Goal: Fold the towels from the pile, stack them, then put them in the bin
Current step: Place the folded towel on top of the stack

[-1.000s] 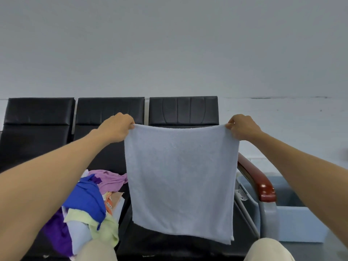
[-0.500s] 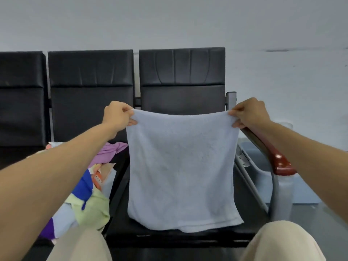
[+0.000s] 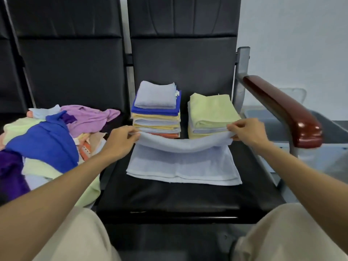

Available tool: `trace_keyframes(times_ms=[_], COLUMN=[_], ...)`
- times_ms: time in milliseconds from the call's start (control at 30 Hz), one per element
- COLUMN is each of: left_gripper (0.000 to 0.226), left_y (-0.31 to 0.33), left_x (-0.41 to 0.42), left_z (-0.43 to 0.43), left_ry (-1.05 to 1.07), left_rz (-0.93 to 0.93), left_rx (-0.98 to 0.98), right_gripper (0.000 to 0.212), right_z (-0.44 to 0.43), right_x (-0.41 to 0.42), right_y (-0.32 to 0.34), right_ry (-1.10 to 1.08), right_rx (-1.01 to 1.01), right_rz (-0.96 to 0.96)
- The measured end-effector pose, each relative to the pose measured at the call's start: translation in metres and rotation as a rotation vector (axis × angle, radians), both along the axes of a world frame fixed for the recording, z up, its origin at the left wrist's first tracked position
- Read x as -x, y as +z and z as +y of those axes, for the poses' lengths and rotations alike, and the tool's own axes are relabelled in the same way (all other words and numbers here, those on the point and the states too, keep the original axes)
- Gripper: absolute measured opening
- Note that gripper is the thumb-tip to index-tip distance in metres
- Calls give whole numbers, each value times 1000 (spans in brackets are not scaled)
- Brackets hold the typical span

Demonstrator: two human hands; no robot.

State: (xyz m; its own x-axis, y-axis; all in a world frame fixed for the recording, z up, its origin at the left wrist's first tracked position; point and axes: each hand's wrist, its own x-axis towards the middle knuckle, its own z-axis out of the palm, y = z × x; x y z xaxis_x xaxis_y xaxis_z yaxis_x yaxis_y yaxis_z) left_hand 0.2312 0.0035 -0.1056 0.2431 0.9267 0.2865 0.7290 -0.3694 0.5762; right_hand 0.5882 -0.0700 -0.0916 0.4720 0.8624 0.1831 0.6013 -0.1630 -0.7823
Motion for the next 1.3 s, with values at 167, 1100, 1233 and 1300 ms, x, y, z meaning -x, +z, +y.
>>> trace_keyframes(times_ms=[167, 1100, 1233, 1300], left_gripper=[14, 36, 55, 35], left_y=[-38, -56, -57, -56], left_x=[17, 16, 9, 6], left_z=[-13, 16, 20, 22], left_ry=[-41, 98, 166, 160], left_rz=[95, 445, 391, 375], left_rx=[120, 381, 533, 553], right_gripper=[7, 36, 33, 34], right_z=[-15, -6, 3, 7], right_x=[2, -3, 2, 4], right_y=[-35, -49, -52, -54], right_ry=[105, 114, 76, 74], right_rx=[243, 748, 733, 750], right_rz=[-81, -375, -318, -240])
